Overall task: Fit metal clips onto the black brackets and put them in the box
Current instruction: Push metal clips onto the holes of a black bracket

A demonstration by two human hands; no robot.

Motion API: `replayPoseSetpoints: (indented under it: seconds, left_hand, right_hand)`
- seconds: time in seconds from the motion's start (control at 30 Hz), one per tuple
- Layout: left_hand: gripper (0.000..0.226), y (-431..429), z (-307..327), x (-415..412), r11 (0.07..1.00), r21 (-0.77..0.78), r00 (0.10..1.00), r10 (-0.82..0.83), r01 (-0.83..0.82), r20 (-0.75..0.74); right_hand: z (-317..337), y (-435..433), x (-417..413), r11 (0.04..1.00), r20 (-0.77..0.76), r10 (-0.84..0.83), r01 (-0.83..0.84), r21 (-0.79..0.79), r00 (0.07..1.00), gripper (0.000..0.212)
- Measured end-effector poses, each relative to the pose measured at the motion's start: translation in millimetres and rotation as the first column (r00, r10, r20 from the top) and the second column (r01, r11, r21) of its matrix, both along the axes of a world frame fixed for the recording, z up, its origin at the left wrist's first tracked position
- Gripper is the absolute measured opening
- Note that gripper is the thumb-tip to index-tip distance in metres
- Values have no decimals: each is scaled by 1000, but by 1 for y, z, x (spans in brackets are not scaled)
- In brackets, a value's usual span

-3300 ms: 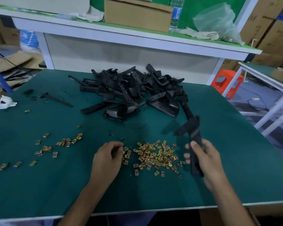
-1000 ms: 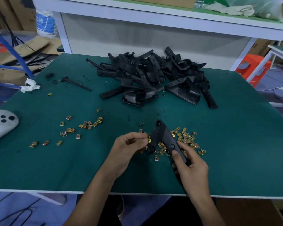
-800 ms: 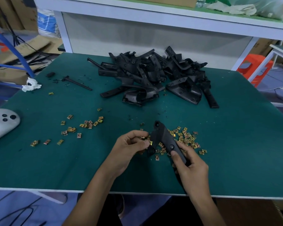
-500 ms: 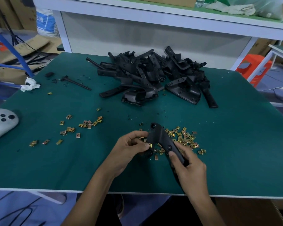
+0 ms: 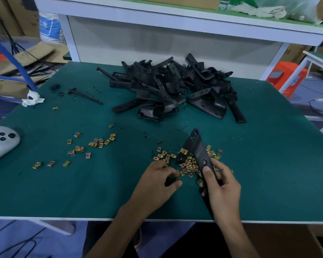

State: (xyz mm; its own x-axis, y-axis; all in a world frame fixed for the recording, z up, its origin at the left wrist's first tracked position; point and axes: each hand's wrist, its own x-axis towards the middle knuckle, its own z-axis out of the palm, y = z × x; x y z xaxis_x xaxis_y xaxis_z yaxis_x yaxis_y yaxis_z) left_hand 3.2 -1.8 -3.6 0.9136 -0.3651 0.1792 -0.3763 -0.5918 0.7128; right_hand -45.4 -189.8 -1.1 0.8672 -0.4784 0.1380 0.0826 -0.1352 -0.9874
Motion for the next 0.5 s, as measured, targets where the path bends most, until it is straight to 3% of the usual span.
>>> replayPoseSetpoints:
  seconds: [0.13,0.2,0.33,0.4,0.5]
  left_hand:
    - [16,-1,4,-1,998,-55,1000,20,-19,23]
    - [15,3,7,2,976,-190,994,102,-109,-46]
    - [14,12,10,9,742,-557,915,196,-374,-353]
    - [12,13,12,11,626,-644,882,164,-439,-442]
    - [3,15,13,15,525,-706,859,108,-476,-500]
  right_hand:
    - [0,0,-1,1000,-21,6,-6,-8,1000,28]
    - [0,0,-1,999,-30,25,-26,-34,999,29]
    - [5,5,-5,991,-51,75,-80,-108,996,27]
    - [6,6,-7,980,-65,106,-115,-160,992,30]
    - [5,6,-7,971,-77,133,-145,-190,988,33]
